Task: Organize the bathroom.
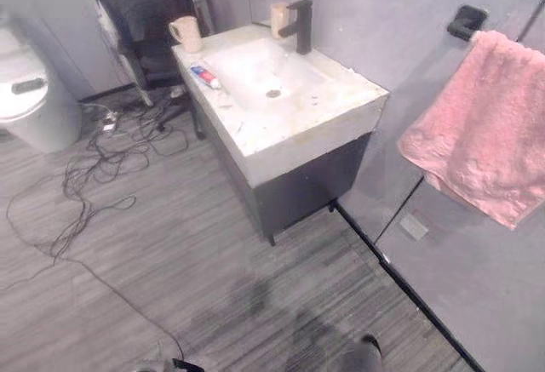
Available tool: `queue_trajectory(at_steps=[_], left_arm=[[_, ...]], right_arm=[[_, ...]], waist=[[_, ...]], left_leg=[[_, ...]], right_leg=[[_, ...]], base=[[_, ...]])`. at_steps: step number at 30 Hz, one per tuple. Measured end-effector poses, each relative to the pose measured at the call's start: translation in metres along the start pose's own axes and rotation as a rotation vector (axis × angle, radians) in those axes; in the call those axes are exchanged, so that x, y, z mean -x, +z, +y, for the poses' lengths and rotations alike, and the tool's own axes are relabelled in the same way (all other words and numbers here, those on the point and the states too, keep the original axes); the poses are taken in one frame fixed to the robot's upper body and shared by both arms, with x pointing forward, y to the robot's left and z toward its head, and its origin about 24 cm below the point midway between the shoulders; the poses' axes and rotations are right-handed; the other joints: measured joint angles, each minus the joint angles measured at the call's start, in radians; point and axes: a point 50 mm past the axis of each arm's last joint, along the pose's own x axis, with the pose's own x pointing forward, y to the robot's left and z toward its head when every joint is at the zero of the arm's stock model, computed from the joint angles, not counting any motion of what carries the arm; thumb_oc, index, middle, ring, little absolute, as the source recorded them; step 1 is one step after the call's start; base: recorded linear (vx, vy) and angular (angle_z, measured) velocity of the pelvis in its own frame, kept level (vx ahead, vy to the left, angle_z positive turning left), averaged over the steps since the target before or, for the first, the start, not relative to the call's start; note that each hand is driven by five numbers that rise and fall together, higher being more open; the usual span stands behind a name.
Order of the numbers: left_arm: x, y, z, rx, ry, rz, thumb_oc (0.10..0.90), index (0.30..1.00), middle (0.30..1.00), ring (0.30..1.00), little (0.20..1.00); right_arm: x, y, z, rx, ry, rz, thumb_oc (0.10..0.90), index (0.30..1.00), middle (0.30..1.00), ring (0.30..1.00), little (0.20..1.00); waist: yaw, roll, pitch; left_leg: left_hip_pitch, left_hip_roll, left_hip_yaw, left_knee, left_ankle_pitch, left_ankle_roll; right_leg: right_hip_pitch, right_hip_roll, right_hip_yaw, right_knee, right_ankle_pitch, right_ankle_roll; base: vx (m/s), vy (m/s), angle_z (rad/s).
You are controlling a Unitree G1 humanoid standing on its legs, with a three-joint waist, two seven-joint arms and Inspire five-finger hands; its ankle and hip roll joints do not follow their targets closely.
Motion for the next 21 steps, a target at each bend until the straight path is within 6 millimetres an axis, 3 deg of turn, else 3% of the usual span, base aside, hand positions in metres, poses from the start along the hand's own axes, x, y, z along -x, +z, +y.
queue_trajectory(at_steps=[1,2,4,6,7,9,12,15,18,19,21], left_arm=[[-0.002,-0.006,0.009,0.012,0.022,0.014,0.8,0.9,0.9,0.9,0.9],[-0.002,-0.009,0.009,0.039,0.033,0.019,0.8,0.9,0.9,0.9,0.9],[-0.001,-0.009,0.002,0.081,0.014,0.028,0.8,0.9,0.9,0.9,0.9],[0.001,-0.004,-0.006,0.123,-0.017,0.011,0.8,0.9,0.9,0.9,0.9],[0.002,0.005,-0.007,0.147,-0.026,-0.014,0.8,0.9,0.9,0.9,0.9],[0.001,0.007,-0.001,0.165,-0.008,-0.018,0.8,0.9,0.9,0.9,0.9],[0.001,0.007,-0.003,0.189,-0.007,-0.024,0.8,0.9,0.9,0.9,0.9],[-0.001,-0.009,-0.001,0.233,0.014,0.03,0.8,0.9,0.9,0.9,0.9],[-0.002,-0.024,0.0,0.278,0.061,0.07,0.8,0.9,0.9,0.9,0.9],[-0.001,-0.025,-0.002,0.279,0.069,0.074,0.8,0.9,0.9,0.9,0.9],[-0.001,-0.02,-0.003,0.28,0.07,0.055,0.8,0.9,0.9,0.9,0.9]], right_arm=[[0.0,0.002,0.004,0.002,0.013,-0.011,0.8,0.9,0.9,0.9,0.9],[0.0,0.005,0.003,0.029,0.007,-0.028,0.8,0.9,0.9,0.9,0.9],[0.002,0.012,-0.002,0.059,-0.016,-0.061,0.8,0.9,0.9,0.9,0.9],[0.003,0.017,-0.003,0.088,-0.029,-0.078,0.8,0.9,0.9,0.9,0.9],[0.003,0.017,-0.002,0.092,-0.032,-0.081,0.8,0.9,0.9,0.9,0.9],[0.003,0.02,0.004,0.1,-0.03,-0.091,0.8,0.9,0.9,0.9,0.9],[0.001,0.012,0.002,0.056,-0.043,-0.083,0.8,0.9,0.9,0.9,0.9],[0.001,0.007,0.001,0.01,-0.045,-0.073,0.8,0.9,0.9,0.9,0.9],[0.0,0.002,-0.002,-0.025,-0.054,-0.061,0.8,0.9,0.9,0.9,0.9],[-0.001,-0.004,-0.002,-0.034,-0.055,-0.047,0.8,0.9,0.9,0.9,0.9],[-0.001,-0.007,0.001,-0.106,-0.054,-0.037,0.8,0.9,0.9,0.9,0.9]], waist=[[-0.001,-0.043,-0.011],[0.012,-0.057,-0.016],[-0.009,-0.042,-0.018],[-0.018,-0.022,-0.03],[-0.016,-0.023,-0.039],[-0.012,-0.05,-0.06],[-0.014,-0.022,-0.072],[-0.012,-0.003,-0.094],[0.001,0.017,-0.104],[0.0,0.015,-0.114],[-0.008,-0.001,-0.12]], left_leg=[[-0.012,-0.015,0.004,-0.001,0.01,-0.015],[-0.032,-0.012,0.018,0.003,0.012,-0.03],[-0.059,0.008,-0.004,-0.001,0.029,-0.049],[-0.057,0.033,-0.034,-0.056,0.081,-0.068],[-0.059,0.042,-0.052,-0.084,0.114,-0.077],[-0.063,0.043,-0.071,-0.14,0.167,-0.091],[-0.074,0.091,-0.113,-0.199,0.227,-0.124],[-0.075,0.137,-0.125,-0.214,0.23,-0.129],[-0.105,0.174,-0.185,-0.148,0.218,-0.141],[-0.111,0.179,-0.18,-0.146,0.207,-0.145],[-0.108,0.195,-0.101,-0.173,0.182,-0.142]], right_leg=[[0.036,0.008,-0.004,-0.054,0.06,0.008],[0.038,0.008,-0.02,-0.091,0.049,0.008],[0.032,0.027,-0.028,-0.094,0.049,0.009],[0.002,0.062,-0.035,-0.054,0.04,0.004],[-0.022,0.073,-0.038,-0.019,0.012,-0.015],[-0.023,0.083,-0.031,-0.043,-0.039,-0.026],[0.007,0.144,-0.068,-0.106,-0.051,-0.04],[0.019,0.193,-0.082,-0.119,-0.064,-0.069],[0.033,0.226,-0.072,-0.088,-0.08,-0.099],[0.038,0.229,-0.08,-0.087,-0.086,-0.108],[0.05,0.209,-0.137,-0.09,-0.077,-0.13]], base=[[-0.25,-0.128,-0.38],[-0.18,-0.097,-0.26],[-0.15,-0.093,0.11],[-0.23,-0.178,0.36],[-0.21,-0.162,0.33],[-0.14,-0.206,0.36],[-0.05,-0.109,0.36],[-0.01,-0.023,0.24],[0.05,0.095,0.23],[0.14,0.214,0.63],[0.15,0.32,0.87]])
